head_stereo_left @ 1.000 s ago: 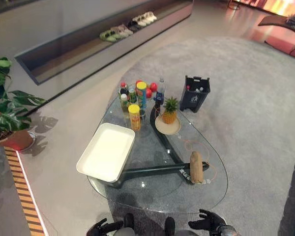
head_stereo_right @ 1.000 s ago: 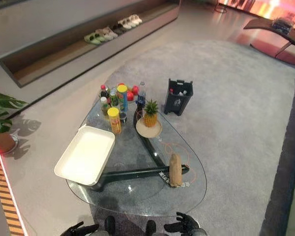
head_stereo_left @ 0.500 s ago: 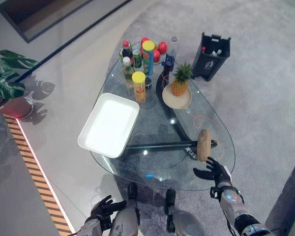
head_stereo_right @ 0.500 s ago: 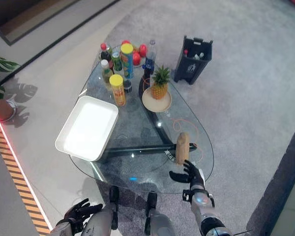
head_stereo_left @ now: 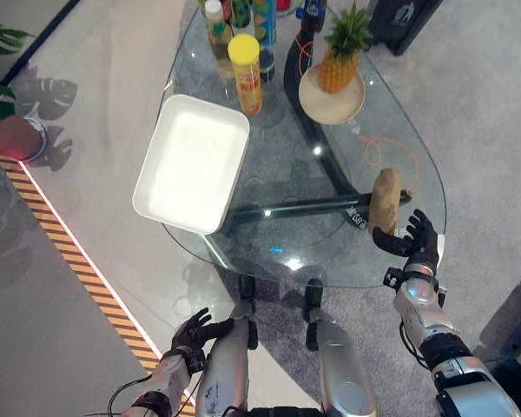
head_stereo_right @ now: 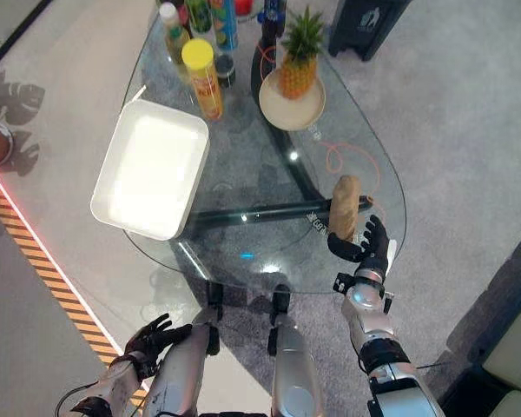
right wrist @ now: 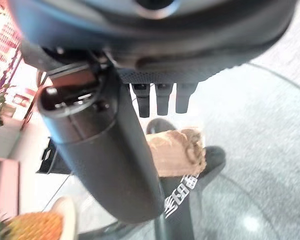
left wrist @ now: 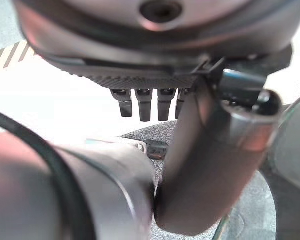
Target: Wipe the table with a cloth and put it in the basket.
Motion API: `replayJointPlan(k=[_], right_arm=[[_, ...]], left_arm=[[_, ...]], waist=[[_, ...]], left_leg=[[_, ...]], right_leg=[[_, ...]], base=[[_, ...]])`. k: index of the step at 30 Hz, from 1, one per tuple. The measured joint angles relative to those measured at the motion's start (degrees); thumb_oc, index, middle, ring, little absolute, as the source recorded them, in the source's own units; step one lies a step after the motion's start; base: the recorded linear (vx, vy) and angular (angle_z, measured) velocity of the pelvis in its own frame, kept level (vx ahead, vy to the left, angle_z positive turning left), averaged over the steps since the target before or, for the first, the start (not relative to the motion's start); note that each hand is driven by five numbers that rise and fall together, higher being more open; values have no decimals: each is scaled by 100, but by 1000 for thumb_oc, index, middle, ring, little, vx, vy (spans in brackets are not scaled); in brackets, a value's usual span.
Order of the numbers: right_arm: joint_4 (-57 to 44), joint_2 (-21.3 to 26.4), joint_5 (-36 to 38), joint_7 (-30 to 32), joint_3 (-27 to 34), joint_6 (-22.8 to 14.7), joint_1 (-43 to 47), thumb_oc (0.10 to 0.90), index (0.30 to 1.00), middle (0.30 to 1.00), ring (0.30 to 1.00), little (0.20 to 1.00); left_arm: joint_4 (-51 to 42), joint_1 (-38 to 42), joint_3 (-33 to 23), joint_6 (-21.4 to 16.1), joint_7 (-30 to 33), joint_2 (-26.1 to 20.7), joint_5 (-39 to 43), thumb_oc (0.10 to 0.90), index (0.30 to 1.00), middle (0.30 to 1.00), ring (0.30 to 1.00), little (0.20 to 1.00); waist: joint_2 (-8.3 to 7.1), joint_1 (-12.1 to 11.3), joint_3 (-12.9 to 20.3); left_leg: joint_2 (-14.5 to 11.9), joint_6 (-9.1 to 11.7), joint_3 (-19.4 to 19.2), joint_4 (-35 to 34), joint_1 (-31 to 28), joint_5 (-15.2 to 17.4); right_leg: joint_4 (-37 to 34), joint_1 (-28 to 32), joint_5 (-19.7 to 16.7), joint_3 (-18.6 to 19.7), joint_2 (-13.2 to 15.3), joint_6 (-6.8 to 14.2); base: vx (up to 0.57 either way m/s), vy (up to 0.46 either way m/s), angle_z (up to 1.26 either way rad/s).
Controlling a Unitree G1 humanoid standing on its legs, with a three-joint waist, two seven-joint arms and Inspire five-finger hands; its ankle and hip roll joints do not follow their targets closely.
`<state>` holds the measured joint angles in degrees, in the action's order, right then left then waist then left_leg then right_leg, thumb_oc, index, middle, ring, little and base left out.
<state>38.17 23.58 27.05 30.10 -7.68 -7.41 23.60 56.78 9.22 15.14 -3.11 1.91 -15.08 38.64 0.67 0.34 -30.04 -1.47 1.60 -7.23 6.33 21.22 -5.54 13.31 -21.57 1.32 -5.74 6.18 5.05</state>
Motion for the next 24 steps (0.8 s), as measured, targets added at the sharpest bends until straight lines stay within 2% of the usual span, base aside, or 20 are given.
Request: replayJointPlan(k=[6,9,15,24], right_arm=[[-288,138,-1,392,-13,24,118,800,900,900,900,900],[-616,142,-3,545,-25,207,227,800,900,900,900,900],[-596,237,-2,762,-24,220,485,800,900,900,900,900],[-623,350,-6,1069,-52,7,530,800,900,900,900,900]], left_arm=[[-197,122,182,-14,43,-53,239,800,900,900,900,900],[-361,154,236,7,173,-54,243,800,900,900,900,900],[-538,217,326,-16,242,-53,359,800,900,900,900,900],[-839,286,418,-106,381,-129,751,800,900,900,900,900]], waist=[[32,5,-40],[36,14,-44],[33,11,-46],[34,30,-46]], left_leg=[[20,10,0,194,593,-42],[18,8,-7,286,785,-54],[22,-12,-2,482,1196,-72],[53,2,38,678,1873,-79]], right_leg=[[470,-724,107,41,44,-35],[648,-978,143,95,42,-59],[975,-1443,224,116,67,-89],[1257,-2143,251,127,107,-104]], base=[[1,28,1],[6,16,-3],[0,0,0],[3,4,0]])
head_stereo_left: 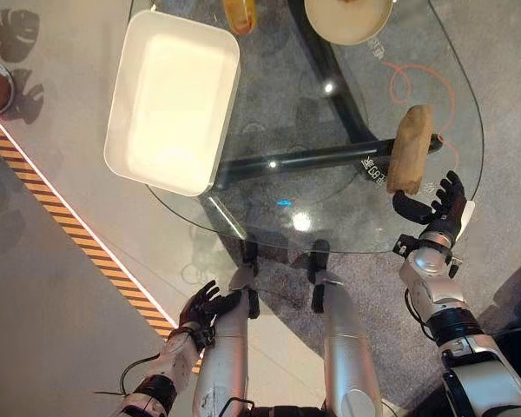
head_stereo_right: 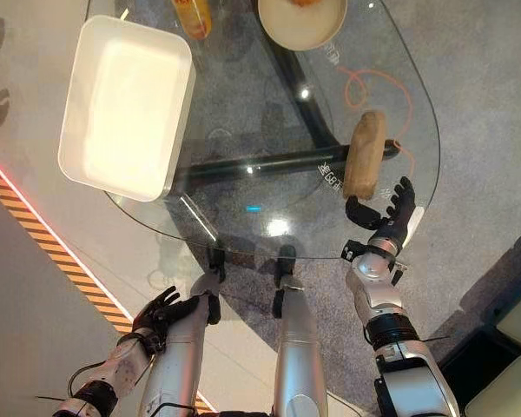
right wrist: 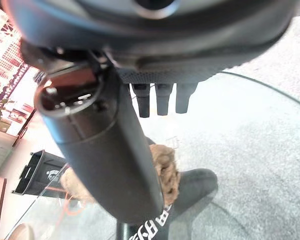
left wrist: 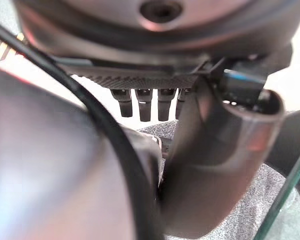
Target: Wipe the table with a cloth and put it in the basket.
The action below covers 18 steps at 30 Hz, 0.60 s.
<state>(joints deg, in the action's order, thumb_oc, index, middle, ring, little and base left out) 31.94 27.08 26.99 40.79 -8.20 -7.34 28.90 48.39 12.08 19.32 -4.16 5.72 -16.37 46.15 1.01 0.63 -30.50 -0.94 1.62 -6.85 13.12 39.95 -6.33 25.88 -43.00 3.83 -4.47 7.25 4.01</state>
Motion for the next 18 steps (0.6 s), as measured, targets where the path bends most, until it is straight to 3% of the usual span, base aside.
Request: replayJointPlan(k=[2,7,11,18], right_arm=[[-129,-1,-1,179,-18,45,57,800,900,900,900,900],[-691,1,-3,706,-250,673,446,800,900,900,900,900],[-948,-2,-1,887,-428,955,686,800,900,900,900,900],[-1280,-1,-2,1148,-469,1076,924,800,900,900,900,900]], left_arm=[[-1,41,10,-1,30,2,11,800,900,900,900,900],[-26,174,57,7,186,25,67,800,900,900,900,900],[-70,207,56,1,244,29,134,800,900,900,900,900],[-215,284,76,8,255,51,133,800,900,900,900,900]], waist=[[1,18,0],[2,80,0],[16,37,-8],[77,-57,-35]], left_leg=[[4,-2,4,8,85,-8],[17,-28,13,89,307,-22],[19,-5,9,90,430,-24],[47,-29,26,92,649,-68]], right_leg=[[12,-89,-4,1,3,-3],[95,-315,1,6,22,-6],[100,-452,-5,19,22,-14],[194,-688,-6,21,47,-16]], base=[[15,18,1],[12,31,1],[5,27,0],[7,25,3]])
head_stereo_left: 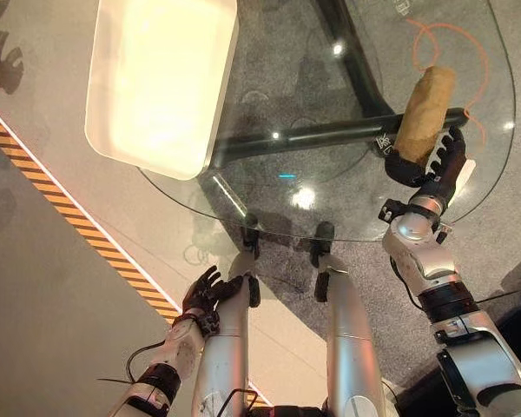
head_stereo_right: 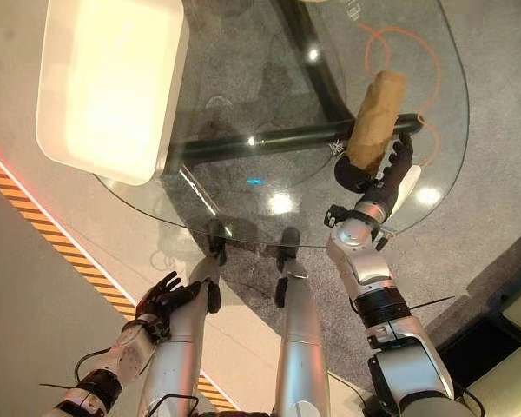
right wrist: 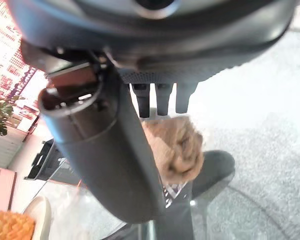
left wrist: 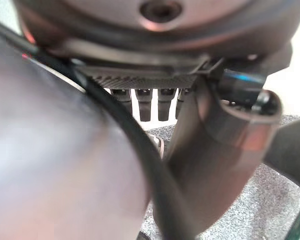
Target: Wipe the table with a cloth and put it in the basket.
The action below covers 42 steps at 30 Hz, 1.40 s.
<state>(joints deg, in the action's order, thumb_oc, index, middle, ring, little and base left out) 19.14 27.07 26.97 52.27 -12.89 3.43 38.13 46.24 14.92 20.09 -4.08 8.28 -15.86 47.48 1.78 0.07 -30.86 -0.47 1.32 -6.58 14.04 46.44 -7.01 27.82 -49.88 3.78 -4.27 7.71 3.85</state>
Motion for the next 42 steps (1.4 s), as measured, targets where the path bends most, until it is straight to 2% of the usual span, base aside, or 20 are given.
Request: replayJointPlan(k=[14,23,28,36,38,39,40,42], right_arm=[[61,2,4,239,-40,174,437,800,900,900,900,900],[761,22,232,626,-230,273,890,800,900,900,900,900],[761,36,290,644,-240,413,955,800,900,900,900,900],[761,41,328,647,-242,375,949,800,900,900,900,900],[761,41,327,648,-245,378,951,660,780,780,780,760],[761,46,325,662,-244,385,951,418,573,573,573,518],[761,64,324,678,-246,400,951,122,319,319,319,222],[761,102,326,687,-247,400,947,100,300,300,300,200]], left_arm=[[-11,104,1,-9,0,-7,1,800,900,900,900,900],[1,134,42,-57,-3,-11,62,800,900,900,900,900],[4,137,106,-134,-1,-27,72,800,900,900,900,900],[4,138,106,-136,-4,-27,72,800,900,900,900,900],[4,138,106,-136,-4,-26,72,800,900,900,900,900],[4,138,106,-136,-4,-26,72,800,900,900,900,900],[4,138,106,-136,-4,-26,72,800,900,900,900,900],[3,138,106,-138,-2,-26,72,800,900,900,900,900]], waist=[[14,-5,0],[15,-20,1],[16,-21,1],[16,-24,2],[16,-25,2],[16,-26,2],[16,-27,2],[18,-25,3]], left_leg=[[8,16,72,4,225,-33],[11,23,83,3,267,-48],[11,48,89,2,274,-44],[9,39,97,3,273,-62],[9,39,99,3,274,-64],[9,39,101,3,274,-64],[9,40,105,3,274,-66],[9,41,133,3,283,-70]], right_leg=[[32,-208,1,-31,0,0],[62,-262,3,-36,6,-3],[91,-277,20,-45,6,-22],[96,-276,26,-52,5,-26],[98,-276,26,-53,5,-26],[100,-276,26,-55,5,-26],[100,-275,26,-57,5,-26],[101,-275,26,-74,5,-27]], base=[[0,0,0],[0,0,0],[0,0,0],[0,0,0],[0,0,0],[0,0,0],[0,0,0],[5,-7,2]])
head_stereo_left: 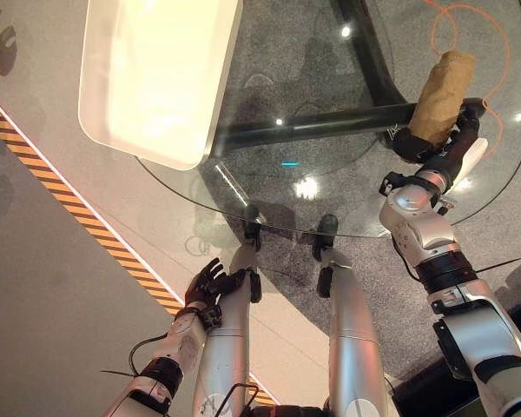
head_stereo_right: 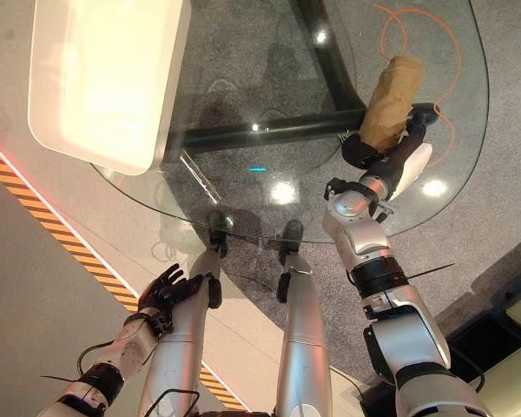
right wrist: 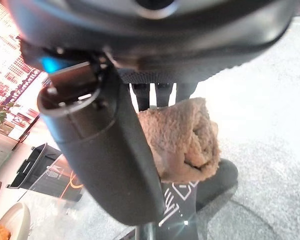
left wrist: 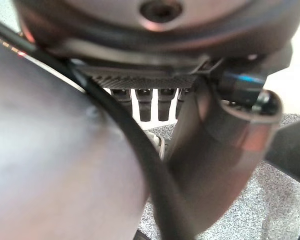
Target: Wipe the table with a cloth and put it in the basket.
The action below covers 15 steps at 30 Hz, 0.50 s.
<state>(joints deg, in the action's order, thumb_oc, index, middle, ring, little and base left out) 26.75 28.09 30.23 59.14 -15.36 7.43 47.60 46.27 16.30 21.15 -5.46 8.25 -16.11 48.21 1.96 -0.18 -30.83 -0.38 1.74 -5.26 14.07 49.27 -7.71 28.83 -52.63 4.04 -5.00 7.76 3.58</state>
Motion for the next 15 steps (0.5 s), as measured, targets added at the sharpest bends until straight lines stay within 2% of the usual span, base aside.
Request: replayJointPlan(k=[15], right_arm=[[-84,93,124,-50,-4,101,7,100,300,300,300,200]], left_arm=[[1,76,15,-35,33,12,20,800,900,900,900,900]], waist=[[15,-9,4]], left_leg=[[-9,34,86,2,103,-34]], right_leg=[[15,-65,21,-97,-3,-37]], base=[[3,6,2]])
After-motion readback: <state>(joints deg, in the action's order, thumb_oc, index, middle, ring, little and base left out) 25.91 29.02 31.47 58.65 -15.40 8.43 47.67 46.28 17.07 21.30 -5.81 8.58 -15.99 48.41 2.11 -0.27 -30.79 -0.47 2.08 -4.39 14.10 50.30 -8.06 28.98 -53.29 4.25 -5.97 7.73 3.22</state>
